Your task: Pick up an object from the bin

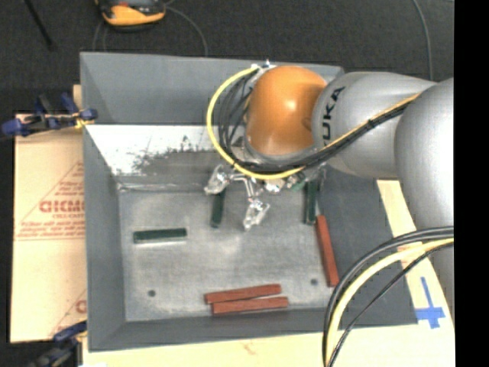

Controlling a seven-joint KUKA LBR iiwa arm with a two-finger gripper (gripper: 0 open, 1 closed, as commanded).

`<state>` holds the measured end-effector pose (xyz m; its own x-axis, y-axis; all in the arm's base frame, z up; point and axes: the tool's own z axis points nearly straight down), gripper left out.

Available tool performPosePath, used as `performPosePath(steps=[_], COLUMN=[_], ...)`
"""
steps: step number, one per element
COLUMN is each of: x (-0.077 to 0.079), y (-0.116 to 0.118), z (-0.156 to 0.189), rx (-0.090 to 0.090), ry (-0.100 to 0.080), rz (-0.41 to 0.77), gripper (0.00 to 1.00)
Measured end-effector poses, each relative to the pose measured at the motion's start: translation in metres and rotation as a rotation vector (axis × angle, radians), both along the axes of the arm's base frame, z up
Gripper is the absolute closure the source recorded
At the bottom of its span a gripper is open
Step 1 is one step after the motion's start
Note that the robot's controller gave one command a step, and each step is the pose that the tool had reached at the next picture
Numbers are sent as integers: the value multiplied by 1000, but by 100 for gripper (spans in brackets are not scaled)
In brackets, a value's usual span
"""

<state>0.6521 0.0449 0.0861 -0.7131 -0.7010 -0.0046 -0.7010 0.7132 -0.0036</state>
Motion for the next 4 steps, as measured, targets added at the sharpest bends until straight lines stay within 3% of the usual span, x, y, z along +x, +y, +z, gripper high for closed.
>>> performPosePath(steps=[1, 2, 3, 4], x=[6, 6, 8, 7], y=[6, 7, 6, 6], z=[-5, -5, 41, 15], rx=[-8, -7, 1, 2], ry=[3, 2, -2, 3], rz=[48, 47, 41, 39], gripper=[100, 100, 100, 100])
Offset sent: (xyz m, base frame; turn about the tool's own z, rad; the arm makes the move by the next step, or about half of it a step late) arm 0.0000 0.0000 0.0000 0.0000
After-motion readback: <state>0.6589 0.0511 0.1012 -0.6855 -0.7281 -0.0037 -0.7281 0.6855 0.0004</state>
